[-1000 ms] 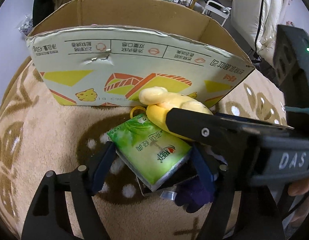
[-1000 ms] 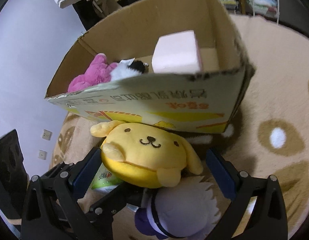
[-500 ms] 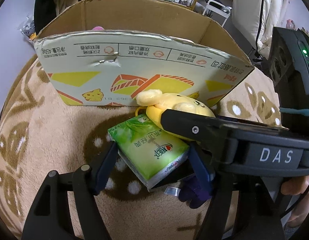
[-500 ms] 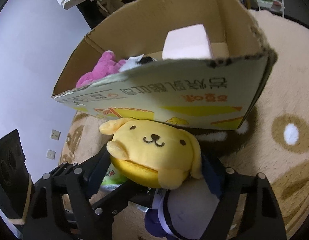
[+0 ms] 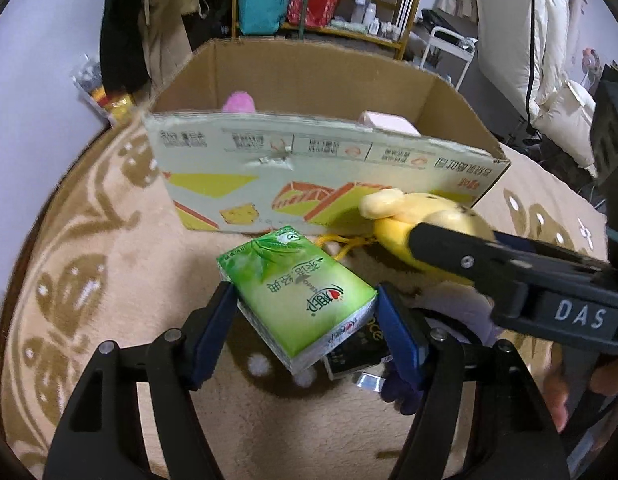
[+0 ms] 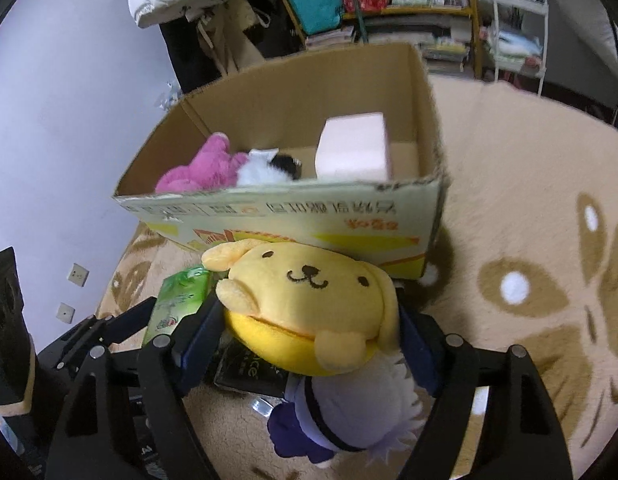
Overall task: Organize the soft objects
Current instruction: 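Lift the green tissue pack with the left tool while the right tool carries the dog plush over the box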
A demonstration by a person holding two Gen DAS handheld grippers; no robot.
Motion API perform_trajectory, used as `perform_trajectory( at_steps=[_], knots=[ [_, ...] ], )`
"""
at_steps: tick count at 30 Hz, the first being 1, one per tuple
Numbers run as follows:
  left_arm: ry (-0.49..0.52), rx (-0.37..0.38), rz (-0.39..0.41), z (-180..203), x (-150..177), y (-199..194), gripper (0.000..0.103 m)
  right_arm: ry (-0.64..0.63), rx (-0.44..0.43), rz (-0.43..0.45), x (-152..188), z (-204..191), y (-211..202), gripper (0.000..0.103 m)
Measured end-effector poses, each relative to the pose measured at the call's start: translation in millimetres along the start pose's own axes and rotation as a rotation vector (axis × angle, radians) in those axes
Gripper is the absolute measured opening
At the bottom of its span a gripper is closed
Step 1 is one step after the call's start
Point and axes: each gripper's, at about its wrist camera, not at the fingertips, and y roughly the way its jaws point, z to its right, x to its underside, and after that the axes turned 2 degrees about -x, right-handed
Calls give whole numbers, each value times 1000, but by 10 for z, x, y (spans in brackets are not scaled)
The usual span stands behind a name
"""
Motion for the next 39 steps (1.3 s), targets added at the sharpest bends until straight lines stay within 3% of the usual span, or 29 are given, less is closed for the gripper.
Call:
perform_trajectory(
  at_steps=[8, 18, 30, 39],
  knots=[
    [-11, -80, 125, 8, -2, -298, 69, -50, 98, 130, 73, -54, -492, 85],
    [-28, -184, 347, -12, -19, -784, 69, -144, 188, 299, 68, -282, -898, 84],
    [-3, -291, 569, 55, -151, -1150, 69, -180, 180, 476, 20, -451, -1177, 84],
    [39, -318, 641, 126, -341, -1159, 69, -201, 207, 548, -164, -507, -1179, 85]
  ],
)
